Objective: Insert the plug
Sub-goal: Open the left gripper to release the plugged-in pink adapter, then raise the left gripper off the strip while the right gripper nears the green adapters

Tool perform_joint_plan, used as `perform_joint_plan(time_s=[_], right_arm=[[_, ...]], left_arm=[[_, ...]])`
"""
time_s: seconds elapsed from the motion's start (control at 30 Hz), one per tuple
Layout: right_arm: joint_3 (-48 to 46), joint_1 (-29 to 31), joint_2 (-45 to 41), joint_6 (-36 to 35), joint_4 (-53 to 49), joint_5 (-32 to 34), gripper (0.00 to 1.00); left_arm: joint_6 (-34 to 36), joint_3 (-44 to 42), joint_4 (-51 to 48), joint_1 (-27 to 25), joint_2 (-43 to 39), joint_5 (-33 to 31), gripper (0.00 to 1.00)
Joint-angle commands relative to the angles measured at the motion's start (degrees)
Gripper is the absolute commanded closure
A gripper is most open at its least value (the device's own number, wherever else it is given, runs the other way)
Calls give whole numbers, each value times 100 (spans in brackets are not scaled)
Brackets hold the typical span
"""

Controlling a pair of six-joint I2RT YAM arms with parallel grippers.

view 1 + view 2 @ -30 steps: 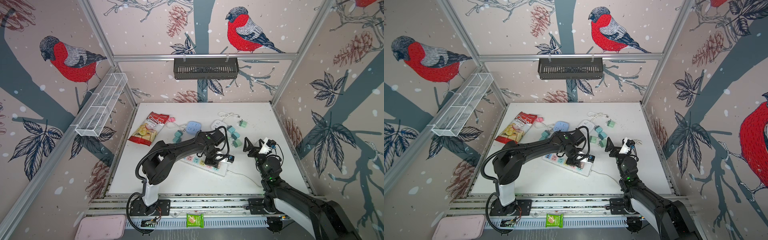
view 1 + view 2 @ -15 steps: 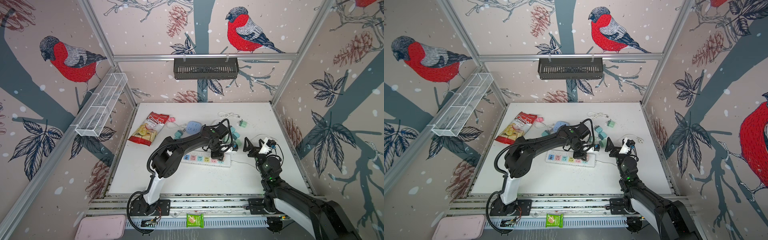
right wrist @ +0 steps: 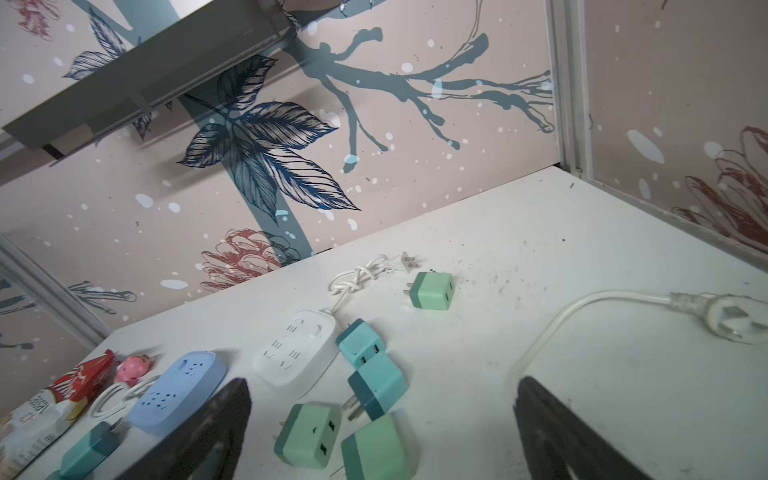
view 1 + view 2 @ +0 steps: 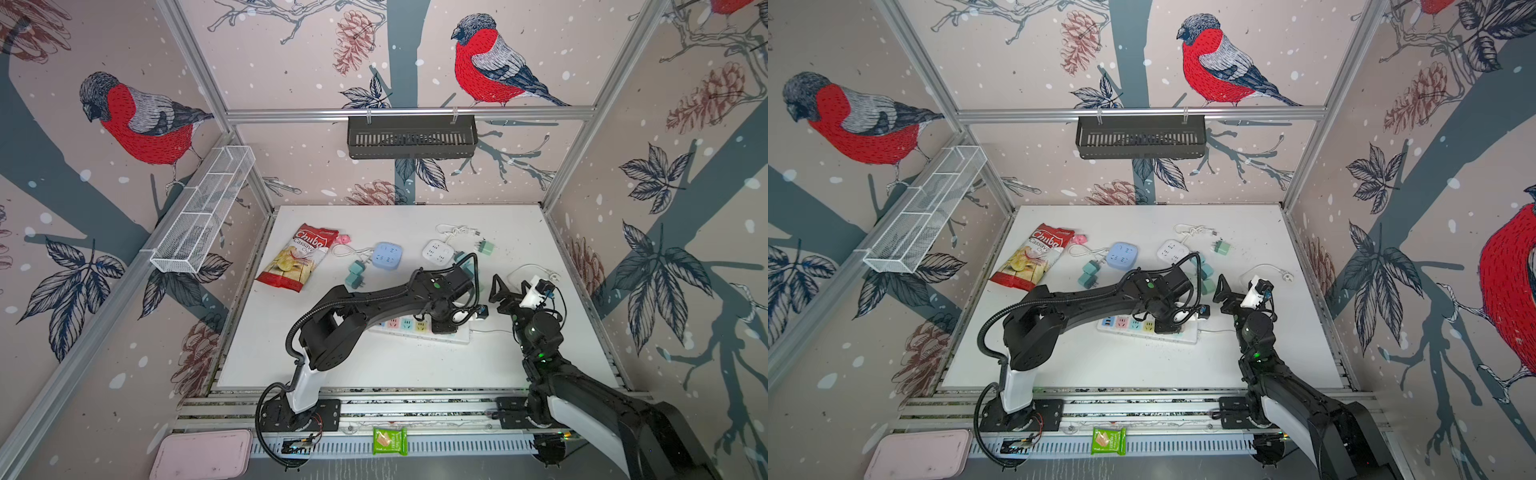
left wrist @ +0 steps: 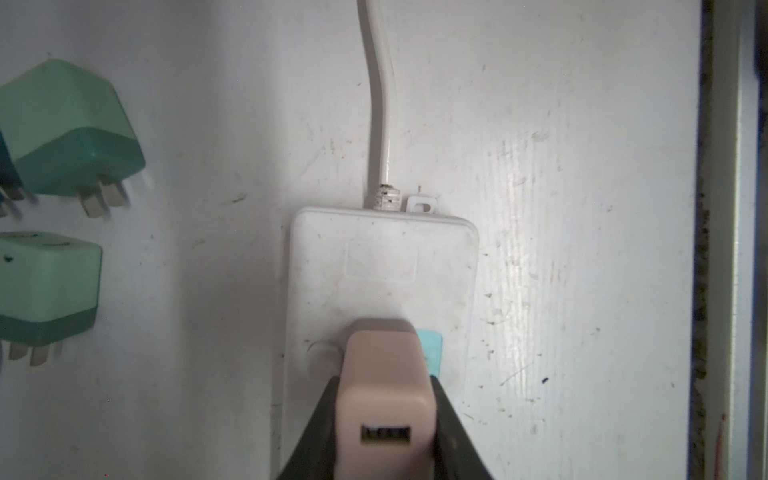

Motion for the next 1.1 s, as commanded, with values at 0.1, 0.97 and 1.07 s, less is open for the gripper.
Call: perform_joint_plan(time_s=[0.1,0.97,1.07], right_arm=[[411,-313,348,883,-815,650,0],[927,-742,1000,1142,-1480,145,0],[942,-744,965,1069,-1512,-103,0]], left_arm=[[-234,-412,86,-13,-195,-428,100],[-495,-710,1288,-13,-2105,-1033,1],[-1173,-1294,2562,-5,-2963,-2020,1]])
